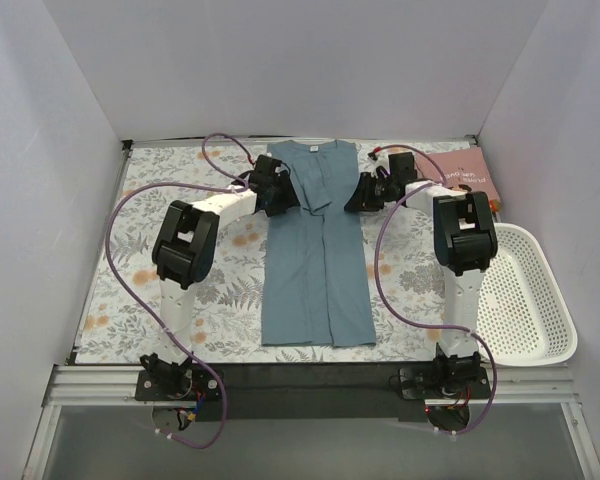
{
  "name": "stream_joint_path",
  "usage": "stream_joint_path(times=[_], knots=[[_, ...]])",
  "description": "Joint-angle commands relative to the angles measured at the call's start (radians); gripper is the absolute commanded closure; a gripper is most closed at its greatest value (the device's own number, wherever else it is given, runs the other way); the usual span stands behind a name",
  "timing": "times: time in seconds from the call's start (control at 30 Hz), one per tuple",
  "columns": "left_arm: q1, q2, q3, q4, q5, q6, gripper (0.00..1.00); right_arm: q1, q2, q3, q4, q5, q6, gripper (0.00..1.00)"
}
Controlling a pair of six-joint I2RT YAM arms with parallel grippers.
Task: Fold and stack the t-shirts
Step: Fold the tshirt
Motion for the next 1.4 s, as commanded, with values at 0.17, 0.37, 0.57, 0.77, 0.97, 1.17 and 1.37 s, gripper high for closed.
stream_joint_path(times=[0.17, 0.37, 0.57, 0.77, 0.97, 1.17, 1.37], knots=[[0.001, -0.145, -0.012, -0.098, -0.071, 0.041, 0.37, -0.004, -0.186, -0.077, -0.208, 0.181, -0.120, 0.65], [-0.079, -0.482, -0.266, -0.252, -0.215, 0.028, 0.30, 0.131, -0.504, -0.346, -0.383, 0.474, -0.132, 0.60], [-0.199, -0.835, -0.573, -0.507, -0.222, -0.126, 0.23, 0.328, -0.853, -0.674, -0.498, 0.654, 0.021, 0.52], [-0.352, -1.039, -0.765, -0.631, -0.180, -0.353, 0.23, 0.408, -1.091, -0.843, -0.552, 0.611, 0.126, 0.46], [-0.414, -1.013, -0.810, -0.659, -0.157, -0.404, 0.25, 0.462, -1.127, -0.920, -0.561, 0.565, 0.175, 0.47], [-0.423, -0.934, -0.787, -0.661, -0.160, -0.394, 0.29, 0.504, -1.115, -0.941, -0.558, 0.568, 0.205, 0.50], [-0.437, -0.891, -0.759, -0.665, -0.159, -0.384, 0.30, 0.545, -1.095, -0.943, -0.560, 0.574, 0.236, 0.53]])
